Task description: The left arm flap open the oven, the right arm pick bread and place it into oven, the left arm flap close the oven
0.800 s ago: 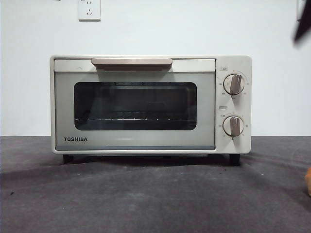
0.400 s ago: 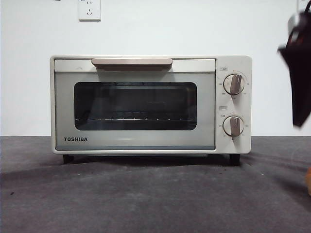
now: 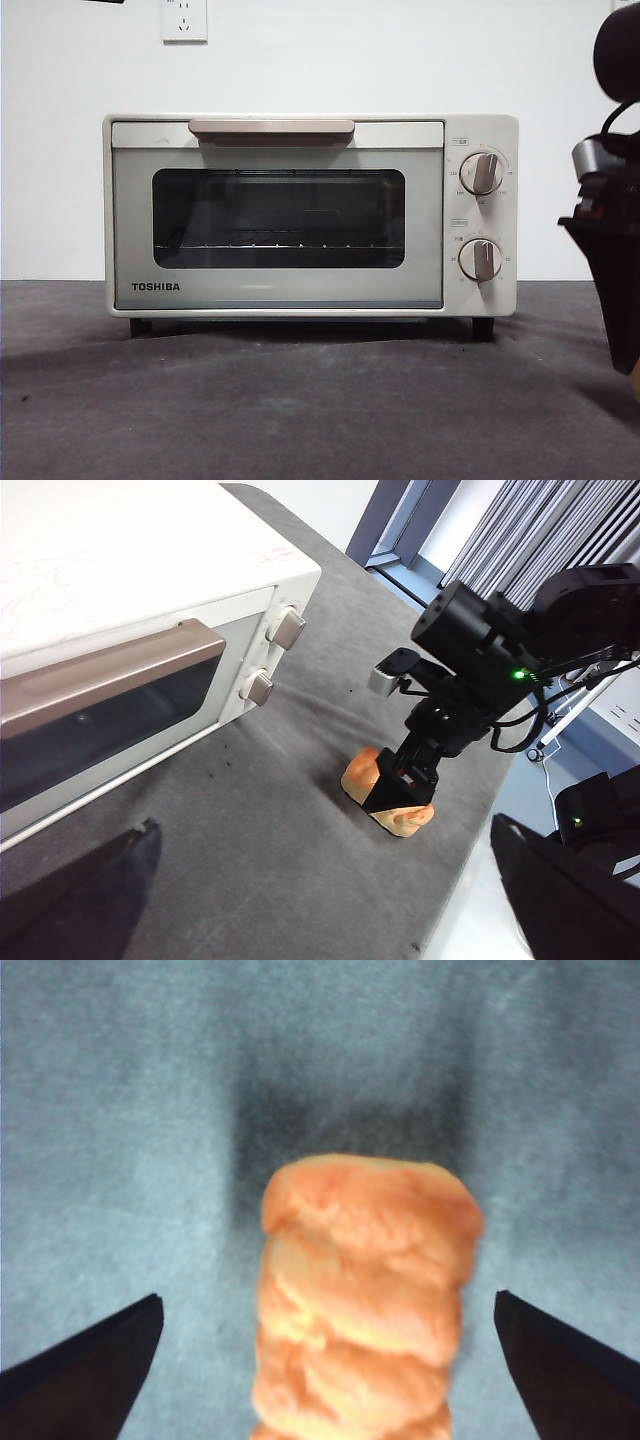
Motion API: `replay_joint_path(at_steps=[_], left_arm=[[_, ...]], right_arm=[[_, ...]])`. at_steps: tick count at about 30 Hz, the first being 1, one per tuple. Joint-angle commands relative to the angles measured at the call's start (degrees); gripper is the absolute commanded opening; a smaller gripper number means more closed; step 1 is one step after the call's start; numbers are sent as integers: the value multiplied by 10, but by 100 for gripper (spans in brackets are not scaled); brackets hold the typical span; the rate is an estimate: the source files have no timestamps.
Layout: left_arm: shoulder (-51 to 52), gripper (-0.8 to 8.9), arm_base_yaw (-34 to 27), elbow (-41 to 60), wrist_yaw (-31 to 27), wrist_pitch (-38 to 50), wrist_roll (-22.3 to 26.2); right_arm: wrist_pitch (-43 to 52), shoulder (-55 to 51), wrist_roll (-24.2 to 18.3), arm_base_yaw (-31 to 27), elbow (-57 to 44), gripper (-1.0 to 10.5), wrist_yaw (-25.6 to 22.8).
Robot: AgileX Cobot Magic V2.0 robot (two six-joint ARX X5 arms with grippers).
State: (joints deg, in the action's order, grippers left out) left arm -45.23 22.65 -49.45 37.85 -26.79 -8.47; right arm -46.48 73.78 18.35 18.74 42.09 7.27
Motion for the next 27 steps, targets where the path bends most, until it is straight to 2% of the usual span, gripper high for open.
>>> replay_joint_path(at_steps=[1, 6, 12, 14, 18, 23, 27], left_arm=[[-4, 529, 2, -10, 3, 6, -2], [-4, 529, 2, -10, 3, 6, -2], [-4, 529, 2, -10, 3, 6, -2], [-4, 529, 2, -10, 3, 6, -2], [-4, 517, 2, -10, 3, 6, -1], [-4, 395, 2, -10, -2, 7, -2], [-4, 361, 2, -11, -11, 7, -2]], right_arm=[[6, 23, 7, 3, 3, 476, -2], [14, 60, 7, 2, 3, 452, -2], [12, 74, 7, 3, 3, 207, -2], [12, 69, 6, 3, 3, 156, -2], [10, 43, 5, 2, 6, 156, 5], [-26, -19, 5, 2, 11, 156, 26], [-71, -89, 1, 2, 15, 156, 32]])
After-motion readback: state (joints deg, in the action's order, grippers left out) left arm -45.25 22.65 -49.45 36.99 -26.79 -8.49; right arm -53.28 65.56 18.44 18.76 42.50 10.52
